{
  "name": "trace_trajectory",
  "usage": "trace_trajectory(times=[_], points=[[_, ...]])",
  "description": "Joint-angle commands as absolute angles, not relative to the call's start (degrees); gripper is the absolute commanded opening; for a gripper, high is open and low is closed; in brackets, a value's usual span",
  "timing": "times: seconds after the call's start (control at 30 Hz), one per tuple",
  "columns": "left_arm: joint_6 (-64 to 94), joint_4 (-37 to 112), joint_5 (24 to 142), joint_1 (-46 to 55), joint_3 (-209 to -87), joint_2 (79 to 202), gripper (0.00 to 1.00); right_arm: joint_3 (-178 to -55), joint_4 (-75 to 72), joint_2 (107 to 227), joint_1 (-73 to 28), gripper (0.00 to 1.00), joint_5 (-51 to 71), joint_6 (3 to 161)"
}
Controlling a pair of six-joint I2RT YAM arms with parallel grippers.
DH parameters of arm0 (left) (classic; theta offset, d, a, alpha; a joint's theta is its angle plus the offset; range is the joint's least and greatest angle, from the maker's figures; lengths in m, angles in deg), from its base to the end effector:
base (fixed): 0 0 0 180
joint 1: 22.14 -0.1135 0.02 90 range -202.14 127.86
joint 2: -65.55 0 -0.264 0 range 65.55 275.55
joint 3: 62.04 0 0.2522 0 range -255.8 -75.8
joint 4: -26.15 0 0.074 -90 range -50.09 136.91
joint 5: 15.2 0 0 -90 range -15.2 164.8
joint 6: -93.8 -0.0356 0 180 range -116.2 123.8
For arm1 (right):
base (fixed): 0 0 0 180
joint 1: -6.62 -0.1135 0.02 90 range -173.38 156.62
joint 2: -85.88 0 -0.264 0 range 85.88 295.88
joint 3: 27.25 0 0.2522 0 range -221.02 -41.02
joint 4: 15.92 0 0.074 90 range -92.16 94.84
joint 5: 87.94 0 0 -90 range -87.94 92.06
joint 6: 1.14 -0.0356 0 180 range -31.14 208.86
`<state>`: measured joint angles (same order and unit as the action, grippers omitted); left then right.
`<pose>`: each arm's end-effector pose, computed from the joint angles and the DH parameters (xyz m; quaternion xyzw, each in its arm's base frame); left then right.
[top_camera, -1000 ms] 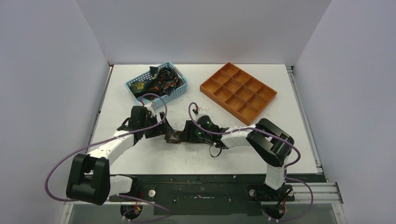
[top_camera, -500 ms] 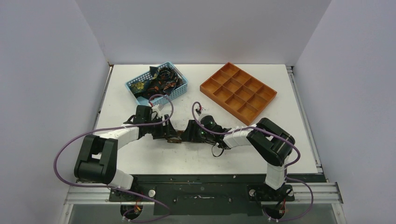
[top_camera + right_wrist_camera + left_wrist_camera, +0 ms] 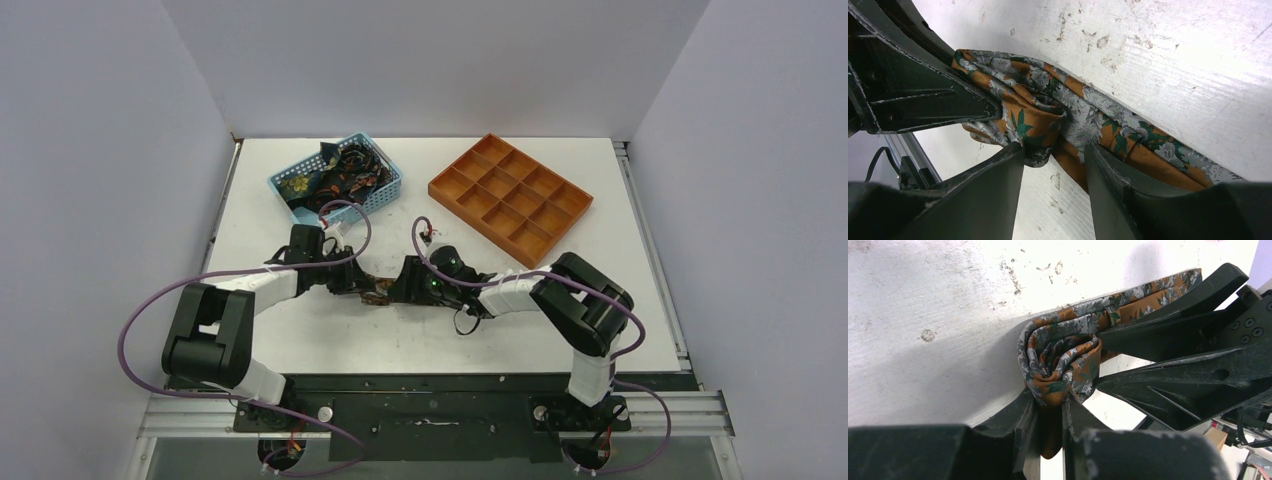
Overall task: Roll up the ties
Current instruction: Roll the tie at the center of the board.
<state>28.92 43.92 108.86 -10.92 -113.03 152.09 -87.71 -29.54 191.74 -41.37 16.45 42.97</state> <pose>0.2620 -0.0723 0.1474 -0.0183 0.9121 -0.3580 0.1992 0.2353 0.2745 0.1307 -0.0768 0.8655 0.4274 0.2496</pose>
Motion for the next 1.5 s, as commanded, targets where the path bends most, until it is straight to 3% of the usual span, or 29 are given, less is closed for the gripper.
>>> trace_trajectory(times=[0.0, 0.23, 0.6, 1.0, 1.47], points=[[28.98, 40.99, 109.78, -11.03, -113.34, 150.6, 0.02, -88.46, -21.23, 189.57, -41.1, 0.49, 13.89, 44.2], [26.23, 54.12, 94.85, -9.9, -117.33, 146.88, 0.0, -87.1, -15.3, 180.38, -43.31, 0.52, 4.99, 46.76], [25.59, 82.34, 62.66, -2.79, -132.28, 149.66, 0.0, -71.0, -10.6, 162.41, -45.96, 0.52, -9.06, 47.99], [32.13, 100.18, 36.38, 7.62, -144.41, 164.31, 0.0, -62.83, -6.33, 152.71, -46.92, 0.52, -12.34, 45.53], [42.61, 117.55, 18.2, 16.42, -157.05, 179.12, 0.0, -59.99, -2.68, 146.22, -46.84, 0.53, -13.67, 45.57]])
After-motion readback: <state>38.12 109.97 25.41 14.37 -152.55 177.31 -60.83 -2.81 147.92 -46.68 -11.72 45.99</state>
